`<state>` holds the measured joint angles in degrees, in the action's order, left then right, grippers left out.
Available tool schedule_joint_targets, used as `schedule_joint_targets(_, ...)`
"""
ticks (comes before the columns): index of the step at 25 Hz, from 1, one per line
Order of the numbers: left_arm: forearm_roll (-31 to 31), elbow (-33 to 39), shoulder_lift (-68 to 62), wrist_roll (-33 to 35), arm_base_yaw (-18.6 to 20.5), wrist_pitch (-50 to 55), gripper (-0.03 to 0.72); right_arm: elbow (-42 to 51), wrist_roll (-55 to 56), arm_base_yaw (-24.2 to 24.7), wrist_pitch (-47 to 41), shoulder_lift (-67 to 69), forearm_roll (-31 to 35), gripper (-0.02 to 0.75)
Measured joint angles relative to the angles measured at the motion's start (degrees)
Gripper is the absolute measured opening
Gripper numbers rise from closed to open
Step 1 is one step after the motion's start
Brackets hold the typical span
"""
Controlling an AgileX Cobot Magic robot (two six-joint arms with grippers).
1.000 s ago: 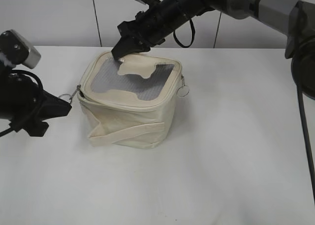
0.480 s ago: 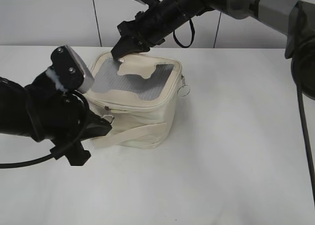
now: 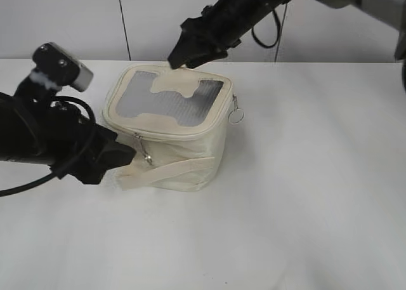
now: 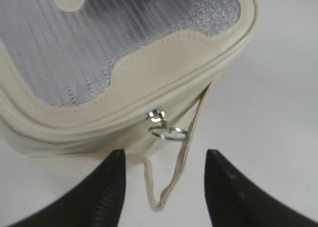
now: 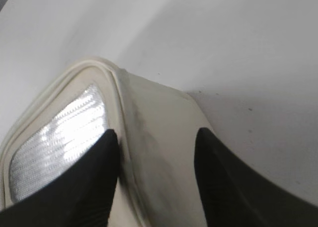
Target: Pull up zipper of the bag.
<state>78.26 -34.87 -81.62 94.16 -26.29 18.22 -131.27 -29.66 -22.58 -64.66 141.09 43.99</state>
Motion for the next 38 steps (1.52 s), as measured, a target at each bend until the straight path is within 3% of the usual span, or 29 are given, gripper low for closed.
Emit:
schedule_joint_targets(3, -11.8, 0.0, 3.4, -11.7, 4.5, 4.3, 0.42, 0.0, 2.0, 3.4, -2.8, -2.6, -2.7, 0.371)
schedule_joint_targets(5, -17.2, -0.8, 5.2, -16.7, 9.9, 8.8, 0.42, 1.0, 2.5, 5.9, -3.7, -4.2, -3.1, 0.366)
schedule_joint_targets(9, -16.7, -9.5, 3.3, -17.8, 20.9, 22.3, 0.403, 11.4, 0.9, 9.5, -0.8, -9.7, -2.2, 0.321)
schedule_joint_targets(11, -14.9, -16.9, -0.8, -16.8, 22.9, 28.1, 0.403, 22.9, -3.1, 10.5, 5.4, -14.7, -0.3, 0.302)
schedule_joint_targets(15, -15.0, -35.1, -13.2, -16.1, 20.3, 36.6, 0.403, 51.6, -16.2, 11.5, 21.7, -28.4, 10.1, 0.295)
schedule_joint_targets(17, -16.8, -44.6, -19.4, -16.1, 17.5, 39.3, 0.407, 64.1, -26.4, 11.6, 28.9, -33.9, 20.1, 0.295)
schedule_joint_targets(21, -20.7, -62.9, -31.1, -18.7, 12.3, 45.8, 0.414, 81.5, -49.6, 11.7, 31.5, -38.4, 42.1, 0.32)
schedule_joint_targets(23, -22.9, -69.7, -36.3, -20.9, 10.5, 49.1, 0.416, 85.3, -56.9, 11.7, 30.7, -38.4, 49.5, 0.36)
schedule_joint_targets(28, -26.2, -79.0, -44.8, -22.9, 8.2, 50.7, 0.416, 87.8, -60.9, 11.7, 29.8, -38.4, 53.6, 0.393)
schedule_joint_targets(38, -27.5, -80.4, -50.0, -23.7, 6.2, 51.2, 0.416, 87.8, -61.2, 11.7, 28.6, -38.4, 54.3, 0.395)
